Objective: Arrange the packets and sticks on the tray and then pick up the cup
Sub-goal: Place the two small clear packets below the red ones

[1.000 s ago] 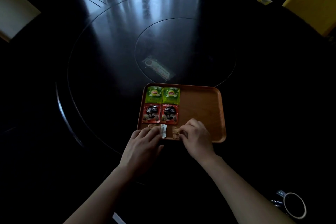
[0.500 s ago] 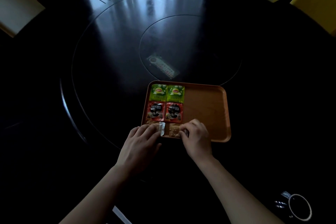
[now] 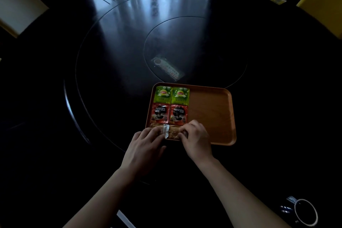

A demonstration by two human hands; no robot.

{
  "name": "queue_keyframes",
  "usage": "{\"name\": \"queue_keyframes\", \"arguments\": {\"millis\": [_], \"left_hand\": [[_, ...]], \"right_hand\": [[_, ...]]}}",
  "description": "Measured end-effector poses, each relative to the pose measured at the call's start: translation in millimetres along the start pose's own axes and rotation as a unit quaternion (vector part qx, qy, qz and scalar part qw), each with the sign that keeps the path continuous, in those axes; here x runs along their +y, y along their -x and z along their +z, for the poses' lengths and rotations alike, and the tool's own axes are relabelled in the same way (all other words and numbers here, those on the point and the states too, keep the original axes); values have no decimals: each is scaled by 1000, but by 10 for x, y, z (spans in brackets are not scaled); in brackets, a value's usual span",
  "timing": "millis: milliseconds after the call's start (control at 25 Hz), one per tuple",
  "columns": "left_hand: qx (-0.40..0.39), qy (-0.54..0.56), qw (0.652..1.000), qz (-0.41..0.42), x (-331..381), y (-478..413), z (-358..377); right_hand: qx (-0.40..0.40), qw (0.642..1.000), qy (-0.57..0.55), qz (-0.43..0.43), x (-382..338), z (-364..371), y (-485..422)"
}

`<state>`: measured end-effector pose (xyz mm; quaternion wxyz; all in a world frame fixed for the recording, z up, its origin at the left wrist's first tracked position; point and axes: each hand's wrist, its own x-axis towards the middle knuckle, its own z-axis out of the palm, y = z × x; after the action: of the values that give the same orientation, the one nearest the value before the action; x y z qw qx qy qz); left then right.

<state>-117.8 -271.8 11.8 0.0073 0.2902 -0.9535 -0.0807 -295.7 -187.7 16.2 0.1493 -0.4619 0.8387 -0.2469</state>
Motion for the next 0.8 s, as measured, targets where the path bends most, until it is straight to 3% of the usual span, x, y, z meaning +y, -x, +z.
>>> {"name": "queue_keyframes", "arguments": {"millis": [280, 520, 640, 800], "left_hand": [[9, -11, 1000, 6, -11, -3, 17], [61, 33, 997, -23, 43, 111, -53], [74, 145, 982, -100, 109, 456, -135], [69, 257, 926, -268, 233, 1265, -158]], "right_hand": [[-2, 1000, -19, 1, 17, 3, -16], [17, 999, -41, -24, 47, -54, 86], [18, 997, -55, -52, 17, -136, 264], [-33, 991, -81, -97, -98, -186, 665]]}}
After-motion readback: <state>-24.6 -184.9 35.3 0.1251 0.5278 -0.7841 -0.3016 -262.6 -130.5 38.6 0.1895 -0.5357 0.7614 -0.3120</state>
